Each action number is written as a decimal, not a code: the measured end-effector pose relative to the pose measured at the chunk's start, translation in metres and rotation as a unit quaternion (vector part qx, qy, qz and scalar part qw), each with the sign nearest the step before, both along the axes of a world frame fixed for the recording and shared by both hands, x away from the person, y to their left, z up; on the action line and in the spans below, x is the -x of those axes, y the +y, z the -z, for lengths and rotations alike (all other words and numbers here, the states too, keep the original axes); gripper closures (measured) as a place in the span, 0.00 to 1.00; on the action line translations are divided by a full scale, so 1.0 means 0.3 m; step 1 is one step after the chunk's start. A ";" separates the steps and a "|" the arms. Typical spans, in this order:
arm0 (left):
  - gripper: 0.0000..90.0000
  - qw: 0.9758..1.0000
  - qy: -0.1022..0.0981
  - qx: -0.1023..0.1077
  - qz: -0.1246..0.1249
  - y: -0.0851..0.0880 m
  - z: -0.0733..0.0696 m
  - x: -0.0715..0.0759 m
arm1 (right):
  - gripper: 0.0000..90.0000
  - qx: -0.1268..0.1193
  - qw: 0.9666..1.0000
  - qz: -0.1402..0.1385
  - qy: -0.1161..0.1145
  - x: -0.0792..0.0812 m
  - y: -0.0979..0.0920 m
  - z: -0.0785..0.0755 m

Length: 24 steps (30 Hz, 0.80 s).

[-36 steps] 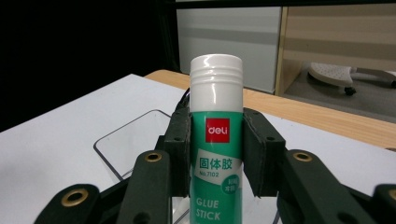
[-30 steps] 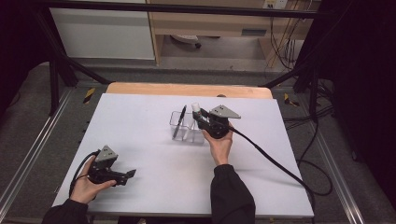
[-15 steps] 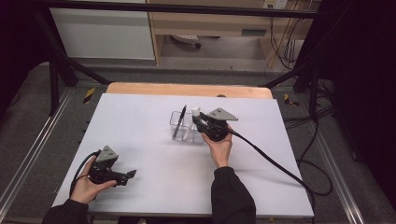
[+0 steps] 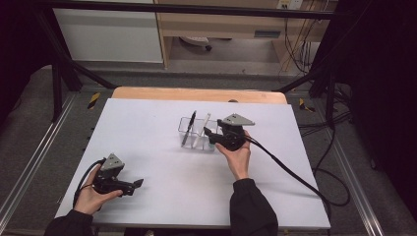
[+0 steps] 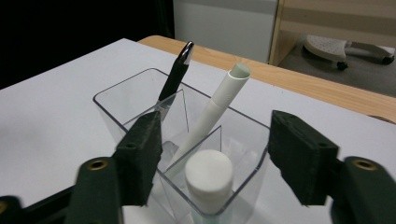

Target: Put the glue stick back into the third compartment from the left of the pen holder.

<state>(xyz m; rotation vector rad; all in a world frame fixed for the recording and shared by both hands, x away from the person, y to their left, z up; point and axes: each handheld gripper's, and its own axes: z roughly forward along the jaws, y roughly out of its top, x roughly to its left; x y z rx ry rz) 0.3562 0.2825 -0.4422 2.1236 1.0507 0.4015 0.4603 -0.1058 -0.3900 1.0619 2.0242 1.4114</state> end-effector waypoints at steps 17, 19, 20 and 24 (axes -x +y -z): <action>0.03 1.000 0.000 -0.001 0.004 -0.004 0.005 0.000 | 0.04 0.034 0.996 -0.039 0.079 0.102 -0.136 -0.106; 0.03 1.000 -0.001 0.000 0.003 -0.004 0.005 0.001 | 0.03 0.042 0.995 -0.037 0.083 0.118 -0.159 -0.102; 0.03 1.000 -0.001 0.000 0.003 -0.004 0.006 0.001 | 0.02 0.044 0.994 -0.037 0.088 0.127 -0.172 -0.098; 0.03 1.000 0.000 -0.001 0.005 -0.007 0.010 0.001 | 0.01 0.047 0.993 -0.029 0.106 0.155 -0.225 -0.058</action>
